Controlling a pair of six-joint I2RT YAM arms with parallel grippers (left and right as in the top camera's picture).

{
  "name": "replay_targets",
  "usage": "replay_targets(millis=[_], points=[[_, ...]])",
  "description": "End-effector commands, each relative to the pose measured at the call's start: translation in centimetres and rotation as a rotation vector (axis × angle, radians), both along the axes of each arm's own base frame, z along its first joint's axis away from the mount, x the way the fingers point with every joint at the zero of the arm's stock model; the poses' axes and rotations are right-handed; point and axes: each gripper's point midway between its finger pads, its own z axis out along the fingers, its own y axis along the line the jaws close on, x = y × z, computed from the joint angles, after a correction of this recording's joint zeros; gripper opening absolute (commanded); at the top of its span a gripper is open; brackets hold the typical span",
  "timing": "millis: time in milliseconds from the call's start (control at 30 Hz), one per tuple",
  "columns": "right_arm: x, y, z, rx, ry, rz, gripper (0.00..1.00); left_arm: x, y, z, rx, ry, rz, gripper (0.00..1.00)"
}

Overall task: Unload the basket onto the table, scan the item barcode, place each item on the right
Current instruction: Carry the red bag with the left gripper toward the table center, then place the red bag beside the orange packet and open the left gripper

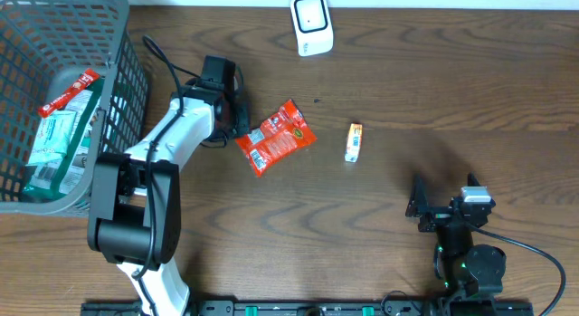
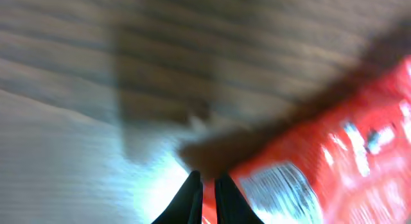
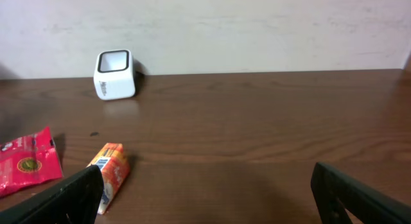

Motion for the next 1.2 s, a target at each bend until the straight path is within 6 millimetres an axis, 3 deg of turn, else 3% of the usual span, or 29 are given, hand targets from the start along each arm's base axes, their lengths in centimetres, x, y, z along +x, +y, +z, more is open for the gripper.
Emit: replay_targets(millis=[0, 167, 300, 600, 767, 933, 1167], points=[[0.0, -0.2, -0.1, -0.011, 0.001, -0.004, 0.99, -2.0, -2.2, -0.4, -0.065, 0.066, -0.059, 0.11], [0.0, -0.2, -0.1, -0.011, 0.001, -0.004, 0.99, -3.7, -3.8, -0.6, -0.053, 0.114, -0.108, 0.11], [0.0, -0.2, -0.1, -0.011, 0.001, -0.004, 0.99, -3.9, -4.5, -0.6, -0.051, 0.110, -0.126, 0.11], [0.0, -0.2, -0.1, -0.011, 0.001, -0.004, 0.99, -2.1, -1.6, -0.8, 0.121, 0.033, -0.080, 0.12], [0.0, -0.2, -0.1, -0.011, 0.001, -0.004, 0.99, -1.3, -1.8, -1.1, 0.119, 0.003, -0.078, 0.13], [0.0, -0.2, -0.1, -0.011, 0.001, -0.004, 0.99, -1.8, -2.0, -2.9, 0.128, 0.041, -0.084, 0.13], [0.0, -0.2, -0.1, -0.011, 0.001, -0.004, 0.99, -3.4, -5.4, -3.1, -0.045, 0.110, -0.143, 0.13]])
